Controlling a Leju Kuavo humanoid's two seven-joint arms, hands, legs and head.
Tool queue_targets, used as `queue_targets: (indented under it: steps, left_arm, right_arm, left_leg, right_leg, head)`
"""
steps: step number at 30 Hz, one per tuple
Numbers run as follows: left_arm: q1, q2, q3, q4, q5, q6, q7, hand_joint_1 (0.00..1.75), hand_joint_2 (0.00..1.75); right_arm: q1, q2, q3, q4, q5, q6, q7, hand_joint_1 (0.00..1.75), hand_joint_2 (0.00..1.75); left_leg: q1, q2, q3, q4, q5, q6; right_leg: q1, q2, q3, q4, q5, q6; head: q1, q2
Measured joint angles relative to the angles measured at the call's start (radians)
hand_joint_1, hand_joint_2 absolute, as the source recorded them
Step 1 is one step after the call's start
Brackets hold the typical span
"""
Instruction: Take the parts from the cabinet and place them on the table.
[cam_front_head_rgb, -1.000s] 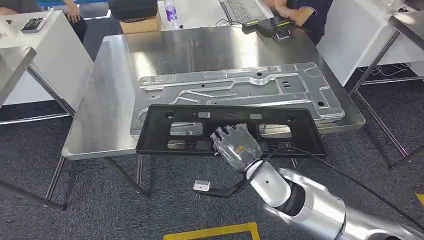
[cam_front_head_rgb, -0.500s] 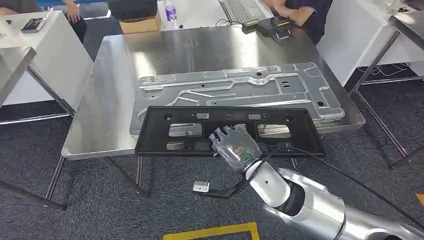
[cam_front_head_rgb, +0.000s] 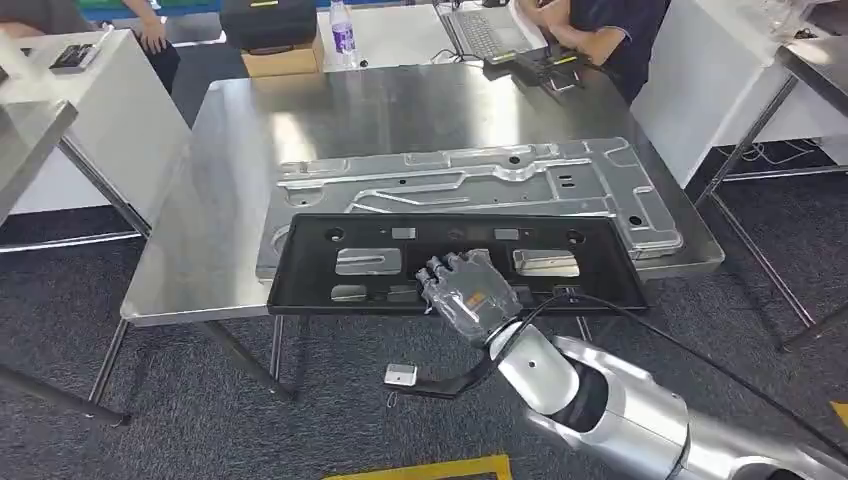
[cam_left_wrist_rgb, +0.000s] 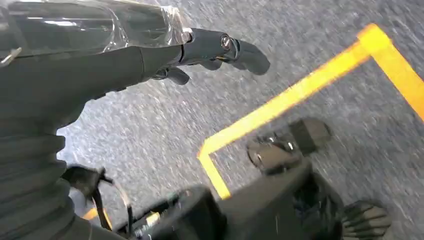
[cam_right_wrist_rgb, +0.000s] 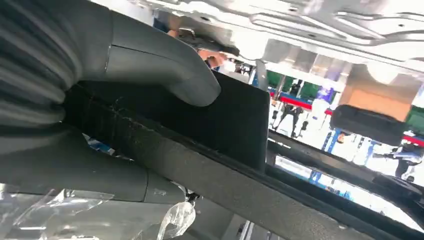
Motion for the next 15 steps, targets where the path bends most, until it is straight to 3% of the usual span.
queue_targets:
  steps: [1, 2, 3, 5, 6, 8, 10, 11, 12, 13, 15]
  left_arm:
    - [-0.005, 0.012, 0.0, 0.002, 0.0, 0.0, 0.0, 0.0, 1.75]
    - [-0.002, 0.005, 0.0, 0.001, 0.0, 0.0, 0.0, 0.0, 1.75]
    - [-0.003, 0.003, 0.0, 0.001, -0.001, 0.0, 0.0, 0.0, 1.75]
    - [0.002, 0.003, 0.0, 0.001, 0.0, 0.0, 0.001, 0.0, 1.75]
    - [0.003, 0.002, 0.0, 0.001, 0.0, 0.0, 0.001, 0.0, 1.75]
    - [-0.001, 0.002, 0.0, 0.001, 0.0, 0.0, 0.001, 0.0, 1.75]
    - [-0.001, 0.001, 0.0, 0.001, 0.0, 0.0, 0.001, 0.0, 1.75]
    - [0.001, 0.001, 0.0, 0.001, 0.001, 0.0, 0.001, 0.0, 1.75]
    - [-0.001, 0.001, 0.0, 0.001, 0.0, 0.0, 0.001, 0.0, 1.75]
    - [-0.001, 0.001, 0.0, 0.001, 0.0, 0.0, 0.0, 0.0, 1.75]
    - [0.0, 0.001, 0.0, 0.001, 0.0, 0.0, 0.0, 0.0, 1.75]
  right_arm:
    - [-0.003, 0.002, 0.003, 0.004, 0.0, 0.0, 0.0, 1.75, 1.75]
    - [0.001, 0.003, 0.002, 0.002, -0.002, -0.001, -0.001, 1.75, 1.75]
    - [0.006, 0.004, 0.002, 0.004, -0.004, 0.0, -0.001, 1.75, 1.75]
    - [0.003, 0.004, 0.002, 0.005, -0.004, 0.0, 0.0, 1.75, 1.75]
    - [0.003, 0.005, 0.001, 0.004, -0.005, 0.0, 0.0, 1.75, 1.75]
    - [0.001, 0.004, 0.001, 0.004, -0.005, 0.0, 0.0, 1.75, 1.75]
    - [0.004, 0.005, 0.002, 0.004, -0.006, 0.0, 0.0, 1.75, 1.75]
    - [0.006, 0.005, 0.002, 0.004, -0.006, 0.0, 0.0, 1.75, 1.75]
    - [0.007, 0.005, 0.002, 0.004, -0.006, 0.0, 0.0, 1.75, 1.75]
    - [0.006, 0.005, 0.002, 0.004, -0.006, 0.0, 0.0, 1.75, 1.75]
    - [0.002, 0.007, 0.002, 0.004, -0.006, 0.0, 0.0, 1.75, 1.75]
  left_leg:
    - [-0.007, -0.005, -0.023, 0.022, -0.018, -0.016]
    - [-0.006, -0.002, -0.028, 0.03, -0.027, -0.019]
    - [-0.004, -0.003, -0.022, 0.025, -0.028, -0.021]
    - [0.003, -0.003, -0.02, 0.022, -0.029, -0.023]
    - [0.002, 0.011, -0.028, 0.046, -0.042, -0.016]
    - [-0.013, 0.03, -0.111, 0.207, -0.114, 0.005]
    - [-0.036, 0.032, -0.211, 0.38, -0.169, 0.026]
    - [-0.048, 0.032, -0.237, 0.41, -0.167, 0.039]
    - [-0.062, 0.031, -0.237, 0.39, -0.141, 0.057]
    - [-0.078, 0.031, -0.216, 0.328, -0.095, 0.077]
    - [-0.112, 0.031, -0.145, 0.147, 0.014, 0.128]
  right_leg:
    - [0.007, 0.018, -0.013, 0.027, -0.016, -0.01]
    - [0.01, 0.017, -0.022, 0.045, -0.025, -0.054]
    - [0.012, 0.016, -0.027, 0.05, -0.032, -0.067]
    - [0.02, 0.014, -0.032, 0.059, -0.038, -0.087]
    - [0.023, 0.013, -0.03, 0.058, -0.038, -0.096]
    - [0.034, 0.009, -0.027, 0.057, -0.041, -0.102]
    - [0.053, 0.004, -0.024, 0.057, -0.047, -0.111]
    - [0.063, 0.004, -0.022, 0.057, -0.05, -0.115]
    - [0.071, 0.003, -0.017, 0.057, -0.053, -0.118]
    - [0.08, 0.003, -0.009, 0.057, -0.058, -0.122]
    - [0.092, 0.003, 0.008, 0.055, -0.068, -0.132]
  head:
    - [0.008, 0.0]
    - [0.004, 0.001]
    - [-0.011, 0.0]
    - [-0.013, 0.0]
    - [-0.014, 0.0]
    - [-0.016, 0.0]
    - [-0.018, 0.0]
    - [-0.018, 0.0]
    - [-0.018, 0.0]
    - [-0.018, 0.0]
    - [-0.018, 0.0]
